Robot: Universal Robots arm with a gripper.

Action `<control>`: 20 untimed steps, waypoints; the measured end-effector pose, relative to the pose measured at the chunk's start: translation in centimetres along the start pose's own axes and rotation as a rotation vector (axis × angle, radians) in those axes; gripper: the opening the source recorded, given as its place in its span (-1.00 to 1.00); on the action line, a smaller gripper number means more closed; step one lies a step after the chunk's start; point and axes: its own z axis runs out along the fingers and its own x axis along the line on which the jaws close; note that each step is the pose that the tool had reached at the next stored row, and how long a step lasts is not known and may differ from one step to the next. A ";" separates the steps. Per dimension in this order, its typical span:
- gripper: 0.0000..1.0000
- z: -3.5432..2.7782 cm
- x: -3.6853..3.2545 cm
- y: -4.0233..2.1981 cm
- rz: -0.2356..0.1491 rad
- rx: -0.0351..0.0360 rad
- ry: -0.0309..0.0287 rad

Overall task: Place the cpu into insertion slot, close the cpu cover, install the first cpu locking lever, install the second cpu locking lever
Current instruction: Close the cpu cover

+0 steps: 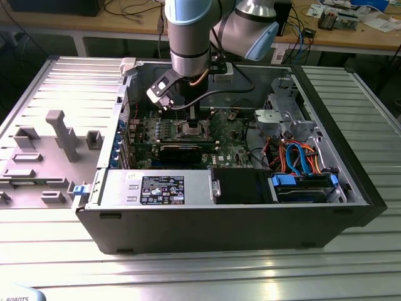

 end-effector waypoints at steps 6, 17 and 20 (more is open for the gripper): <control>-0.79 -1.07 0.07 0.12 0.000 0.0038 -0.0004; -0.79 -2.36 0.16 0.26 0.002 0.0204 -0.0002; -0.79 -2.37 0.16 0.27 0.002 0.0204 -0.0002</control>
